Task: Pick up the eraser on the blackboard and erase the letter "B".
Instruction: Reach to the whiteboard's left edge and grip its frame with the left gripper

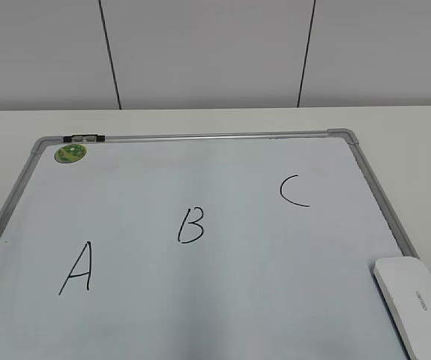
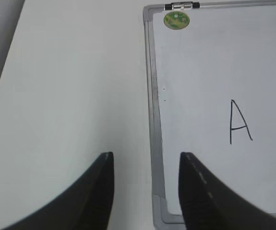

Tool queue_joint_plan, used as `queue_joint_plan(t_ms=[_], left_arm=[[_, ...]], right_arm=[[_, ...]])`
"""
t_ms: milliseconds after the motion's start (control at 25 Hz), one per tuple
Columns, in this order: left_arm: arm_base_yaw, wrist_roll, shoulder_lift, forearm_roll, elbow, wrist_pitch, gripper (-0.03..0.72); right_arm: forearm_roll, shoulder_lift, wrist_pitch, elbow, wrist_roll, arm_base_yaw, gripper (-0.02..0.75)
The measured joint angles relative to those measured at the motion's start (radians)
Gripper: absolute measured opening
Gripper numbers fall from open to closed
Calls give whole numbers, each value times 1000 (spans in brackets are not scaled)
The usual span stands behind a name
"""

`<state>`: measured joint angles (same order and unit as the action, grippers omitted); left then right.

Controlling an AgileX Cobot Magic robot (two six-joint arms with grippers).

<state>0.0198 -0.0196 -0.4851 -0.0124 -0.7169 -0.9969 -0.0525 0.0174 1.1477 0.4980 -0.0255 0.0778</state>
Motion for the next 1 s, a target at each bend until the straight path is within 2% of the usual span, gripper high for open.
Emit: queue_joint_plan(t_ms=[200,720,1000], left_arm=[[0,0,-251,-4,-102,2,335],[0,0,-848,-8,-471,-9,335],[0,0,-1082,-1,-565,-9,335]], right_arm=[[0,0,0,0,0,0,589],[0,0,0,0,0,0,589],[0,0,0,0,0,0,589]])
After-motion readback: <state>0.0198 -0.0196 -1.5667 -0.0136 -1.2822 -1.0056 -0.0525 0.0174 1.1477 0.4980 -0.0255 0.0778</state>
